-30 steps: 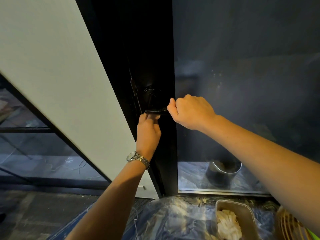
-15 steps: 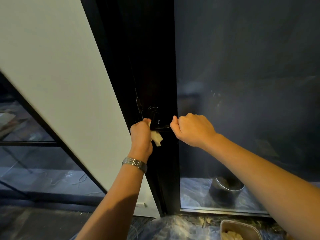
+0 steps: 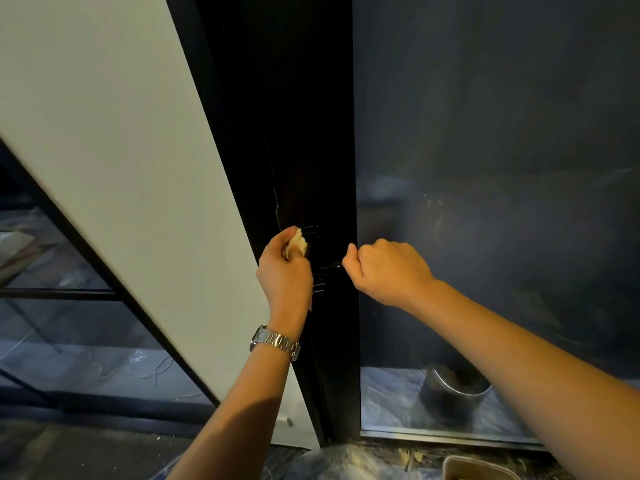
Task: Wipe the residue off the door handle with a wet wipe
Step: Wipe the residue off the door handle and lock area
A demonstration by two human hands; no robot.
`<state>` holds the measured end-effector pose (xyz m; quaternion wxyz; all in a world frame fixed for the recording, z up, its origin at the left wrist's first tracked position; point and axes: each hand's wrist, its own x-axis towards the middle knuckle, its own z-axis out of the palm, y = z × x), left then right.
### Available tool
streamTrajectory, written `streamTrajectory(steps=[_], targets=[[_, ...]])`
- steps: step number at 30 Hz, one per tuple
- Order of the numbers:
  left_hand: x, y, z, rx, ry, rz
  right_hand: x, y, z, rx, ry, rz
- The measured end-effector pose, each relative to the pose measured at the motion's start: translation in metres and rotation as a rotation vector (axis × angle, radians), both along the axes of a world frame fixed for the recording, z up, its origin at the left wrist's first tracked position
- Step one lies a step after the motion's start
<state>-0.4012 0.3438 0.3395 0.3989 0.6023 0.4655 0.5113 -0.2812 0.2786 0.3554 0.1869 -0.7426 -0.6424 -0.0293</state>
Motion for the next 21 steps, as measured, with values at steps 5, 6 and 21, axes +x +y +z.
streamTrajectory(steps=[5,6,21], targets=[[-0.004,0.000,0.008,0.095,0.160,0.014,0.000,0.000,0.001,-0.013,0.007,0.004],[-0.004,0.001,0.010,0.147,0.191,0.011,0.000,0.000,0.001,-0.014,0.009,0.004],[0.004,0.013,0.022,0.205,0.438,-0.025,0.000,0.001,0.000,-0.012,-0.014,-0.011]])
